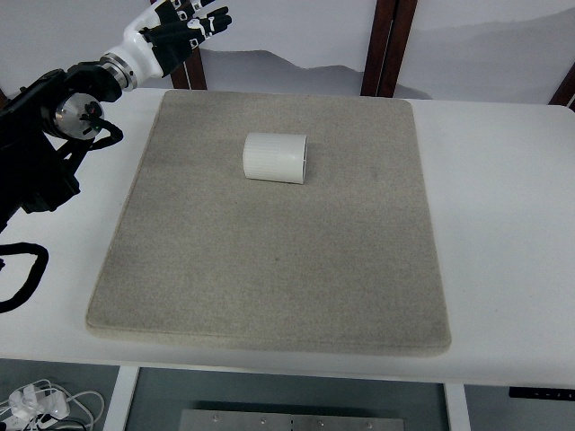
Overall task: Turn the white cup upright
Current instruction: 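Reach the left hand over the mat toward the white cup lying sideways, then close the left hand fingers around the top of the white cup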
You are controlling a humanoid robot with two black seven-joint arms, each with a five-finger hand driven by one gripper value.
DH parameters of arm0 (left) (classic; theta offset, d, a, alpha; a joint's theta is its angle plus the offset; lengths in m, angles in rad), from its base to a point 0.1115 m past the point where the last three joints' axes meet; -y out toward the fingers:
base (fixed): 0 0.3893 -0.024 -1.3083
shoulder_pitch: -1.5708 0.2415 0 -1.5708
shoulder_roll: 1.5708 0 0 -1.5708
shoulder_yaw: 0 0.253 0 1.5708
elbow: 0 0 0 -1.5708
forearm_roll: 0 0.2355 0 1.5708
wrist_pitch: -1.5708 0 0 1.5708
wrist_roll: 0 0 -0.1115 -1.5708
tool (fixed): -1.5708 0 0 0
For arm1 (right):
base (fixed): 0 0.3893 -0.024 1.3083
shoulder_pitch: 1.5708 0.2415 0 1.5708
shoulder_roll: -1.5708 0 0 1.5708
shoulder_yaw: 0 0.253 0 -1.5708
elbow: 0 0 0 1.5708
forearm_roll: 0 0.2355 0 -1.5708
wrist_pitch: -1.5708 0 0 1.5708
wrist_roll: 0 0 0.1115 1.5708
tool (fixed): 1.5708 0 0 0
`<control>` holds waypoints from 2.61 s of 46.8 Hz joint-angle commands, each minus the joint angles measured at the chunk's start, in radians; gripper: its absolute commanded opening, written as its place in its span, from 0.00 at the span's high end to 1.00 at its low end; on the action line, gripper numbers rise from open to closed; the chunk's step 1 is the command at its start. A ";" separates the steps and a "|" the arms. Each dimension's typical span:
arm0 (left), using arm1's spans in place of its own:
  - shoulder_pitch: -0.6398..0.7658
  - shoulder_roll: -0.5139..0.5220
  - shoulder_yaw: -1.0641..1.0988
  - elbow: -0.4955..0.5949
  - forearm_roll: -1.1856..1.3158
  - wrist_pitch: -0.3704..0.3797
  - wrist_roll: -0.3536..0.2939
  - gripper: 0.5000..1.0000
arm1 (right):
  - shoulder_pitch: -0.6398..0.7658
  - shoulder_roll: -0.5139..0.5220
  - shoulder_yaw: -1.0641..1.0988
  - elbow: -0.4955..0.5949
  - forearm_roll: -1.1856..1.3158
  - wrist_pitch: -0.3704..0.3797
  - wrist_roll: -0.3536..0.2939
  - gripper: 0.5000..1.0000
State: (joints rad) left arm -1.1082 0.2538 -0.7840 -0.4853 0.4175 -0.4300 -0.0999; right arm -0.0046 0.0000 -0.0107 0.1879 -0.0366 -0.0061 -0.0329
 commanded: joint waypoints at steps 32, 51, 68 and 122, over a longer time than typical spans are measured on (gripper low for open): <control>-0.073 0.050 0.202 -0.311 0.733 0.013 0.023 0.01 | 0.000 0.000 0.000 -0.001 0.000 0.000 0.001 0.10; -0.142 0.054 0.407 -0.300 0.781 -0.001 0.046 0.01 | 0.000 0.000 0.000 0.001 0.000 0.000 0.001 0.10; -0.139 0.007 0.465 -0.253 0.830 0.005 0.052 0.01 | 0.000 0.000 0.000 -0.001 0.000 0.000 0.001 0.10; -0.127 -0.142 0.466 -0.093 0.897 0.039 0.048 0.04 | 0.000 0.000 0.000 -0.001 0.000 0.000 0.001 0.10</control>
State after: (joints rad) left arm -1.2350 0.1132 -0.3175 -0.5799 1.3141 -0.3910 -0.0520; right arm -0.0046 0.0000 -0.0107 0.1878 -0.0369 -0.0062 -0.0323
